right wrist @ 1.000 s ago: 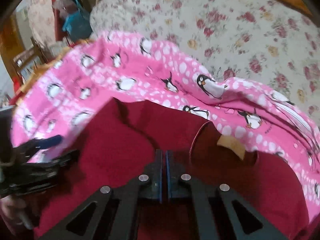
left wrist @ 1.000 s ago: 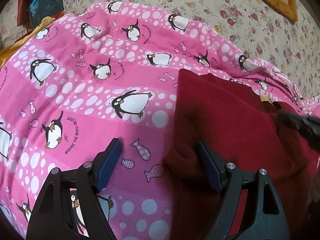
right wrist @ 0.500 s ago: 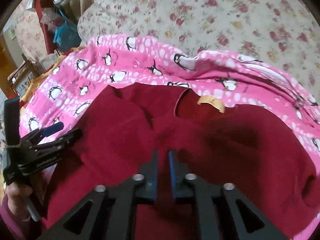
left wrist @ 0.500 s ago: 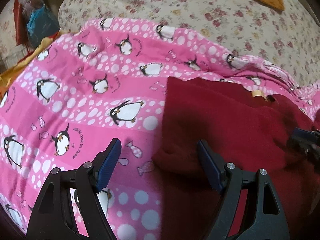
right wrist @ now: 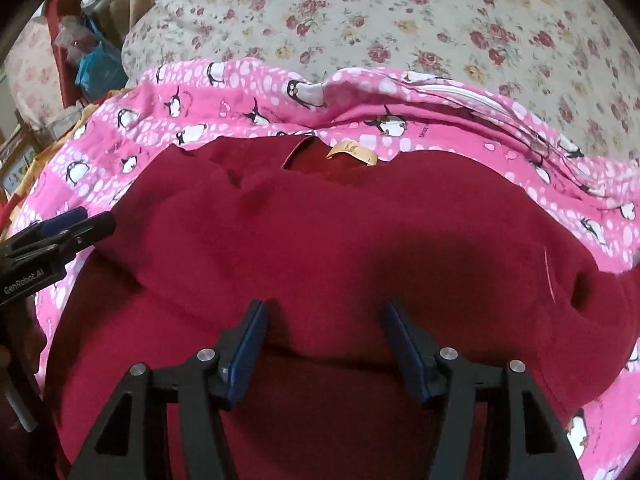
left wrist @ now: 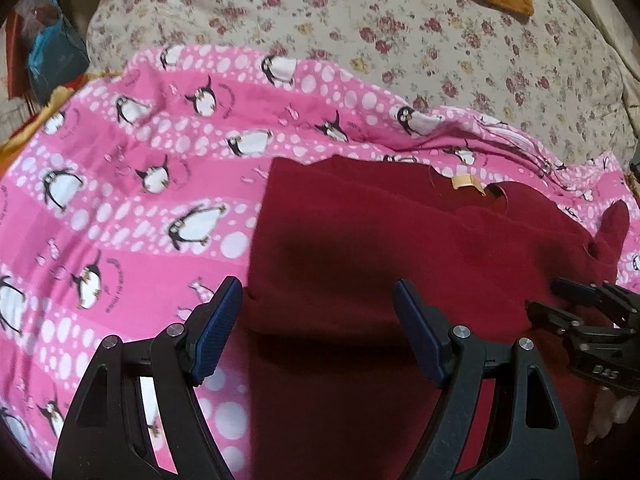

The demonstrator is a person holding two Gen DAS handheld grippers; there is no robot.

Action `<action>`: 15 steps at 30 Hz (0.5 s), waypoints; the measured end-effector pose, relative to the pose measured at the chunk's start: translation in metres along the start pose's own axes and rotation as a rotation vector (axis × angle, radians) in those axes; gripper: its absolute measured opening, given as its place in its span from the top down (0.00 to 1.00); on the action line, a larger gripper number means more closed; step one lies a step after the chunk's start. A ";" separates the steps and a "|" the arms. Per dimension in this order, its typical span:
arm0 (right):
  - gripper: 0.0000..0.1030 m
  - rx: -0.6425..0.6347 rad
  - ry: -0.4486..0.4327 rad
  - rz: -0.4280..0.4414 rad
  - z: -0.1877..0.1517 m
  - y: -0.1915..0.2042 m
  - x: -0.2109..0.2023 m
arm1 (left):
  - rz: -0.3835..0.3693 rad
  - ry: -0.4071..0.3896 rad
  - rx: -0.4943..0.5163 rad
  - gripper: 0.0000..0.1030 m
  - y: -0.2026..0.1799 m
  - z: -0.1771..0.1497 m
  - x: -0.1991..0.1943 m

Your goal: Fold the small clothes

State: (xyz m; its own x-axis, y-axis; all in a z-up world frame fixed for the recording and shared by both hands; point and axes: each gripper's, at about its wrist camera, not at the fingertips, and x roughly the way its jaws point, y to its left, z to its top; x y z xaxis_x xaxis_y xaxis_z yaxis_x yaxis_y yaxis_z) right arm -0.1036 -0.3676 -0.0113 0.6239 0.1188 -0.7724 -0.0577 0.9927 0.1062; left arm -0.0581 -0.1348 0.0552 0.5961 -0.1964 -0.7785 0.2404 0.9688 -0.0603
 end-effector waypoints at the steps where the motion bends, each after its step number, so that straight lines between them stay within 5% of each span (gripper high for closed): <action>1: 0.42 0.011 0.001 0.011 0.001 -0.001 -0.003 | -0.002 0.005 -0.003 0.24 0.000 0.000 0.002; 10: 0.42 0.014 -0.001 0.032 -0.006 0.000 -0.010 | 0.078 0.021 0.071 0.24 -0.012 -0.004 0.016; 15: 0.42 0.090 -0.093 -0.014 0.004 -0.050 -0.056 | 0.051 -0.002 0.049 0.24 -0.007 -0.002 0.007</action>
State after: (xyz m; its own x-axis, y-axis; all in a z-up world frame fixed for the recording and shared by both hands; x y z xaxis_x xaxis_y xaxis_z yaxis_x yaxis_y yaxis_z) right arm -0.1325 -0.4235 0.0288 0.6938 0.0988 -0.7133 0.0186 0.9878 0.1548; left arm -0.0570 -0.1427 0.0490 0.6103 -0.1471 -0.7783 0.2465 0.9691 0.0101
